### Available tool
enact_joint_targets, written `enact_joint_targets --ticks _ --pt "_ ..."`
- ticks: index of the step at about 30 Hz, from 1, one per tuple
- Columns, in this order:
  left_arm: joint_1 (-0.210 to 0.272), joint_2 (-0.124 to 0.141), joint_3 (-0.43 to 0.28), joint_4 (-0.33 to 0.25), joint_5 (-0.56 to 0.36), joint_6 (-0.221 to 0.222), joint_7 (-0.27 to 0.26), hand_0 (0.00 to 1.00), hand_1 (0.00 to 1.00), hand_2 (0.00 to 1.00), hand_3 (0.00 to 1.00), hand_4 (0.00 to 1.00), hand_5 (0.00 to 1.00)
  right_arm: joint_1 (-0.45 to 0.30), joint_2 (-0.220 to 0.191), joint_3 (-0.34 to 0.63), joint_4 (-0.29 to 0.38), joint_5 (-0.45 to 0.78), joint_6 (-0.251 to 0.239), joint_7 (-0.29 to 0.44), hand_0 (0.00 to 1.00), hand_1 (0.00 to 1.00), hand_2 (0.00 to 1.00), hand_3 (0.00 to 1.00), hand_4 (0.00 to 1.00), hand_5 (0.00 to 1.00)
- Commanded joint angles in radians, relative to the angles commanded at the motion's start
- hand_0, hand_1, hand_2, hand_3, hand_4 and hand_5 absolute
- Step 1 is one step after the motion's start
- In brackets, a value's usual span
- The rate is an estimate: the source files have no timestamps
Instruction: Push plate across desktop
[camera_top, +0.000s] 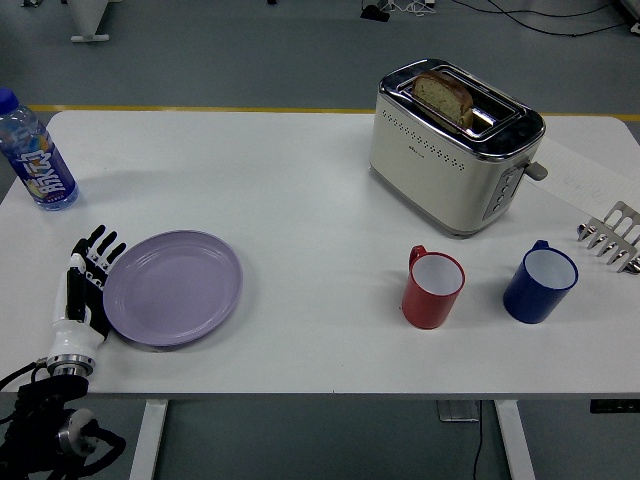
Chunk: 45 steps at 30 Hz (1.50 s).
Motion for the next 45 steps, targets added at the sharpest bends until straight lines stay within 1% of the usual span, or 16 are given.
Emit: enact_joint_targets --ticks 11,13,19,27,35,45 --pt "-0.022 -0.022 0.055 -0.015 -0.009 -0.002 -0.005 0.8 0.846 0.883 0.881 0.492 0.998 0.005 0.0 -0.001 0.0 -0.005 0.002 0.002 0.565 0.555 0.671 0.596 0.313 0.431" --pt "-0.026 -0.028 0.065 -0.013 -0.011 -0.002 -0.007 0.798 0.846 0.882 0.875 0.495 0.998 0.006 -0.001 -0.001 0.0 -0.006 0.002 0.002 0.565 0.555 0.671 0.596 0.314 0.432" --pt "-0.034 -0.059 0.086 -0.002 -0.017 -0.003 -0.011 0.798 0.846 0.881 0.873 0.496 0.998 0.008 -0.002 -0.004 0.0 -0.005 0.003 0.005 0.564 0.555 0.671 0.596 0.315 0.428" --pt "-0.041 -0.06 0.117 -0.011 -0.035 -0.004 -0.015 0.797 0.846 0.88 0.873 0.498 0.998 0.01 -0.002 -0.001 0.0 -0.014 0.004 0.003 0.564 0.556 0.67 0.596 0.315 0.428" --pt "-0.045 -0.06 0.178 -0.025 -0.077 -0.02 -0.008 0.794 0.844 0.878 0.871 0.498 0.998 0.013 -0.002 0.0 0.0 -0.017 0.004 0.003 0.565 0.555 0.669 0.597 0.317 0.429" --pt "-0.051 -0.06 0.252 -0.048 -0.1 -0.023 -0.01 0.796 0.842 0.875 0.865 0.496 0.998 0.016 -0.002 0.001 -0.001 -0.02 0.004 0.003 0.564 0.555 0.67 0.597 0.319 0.43"
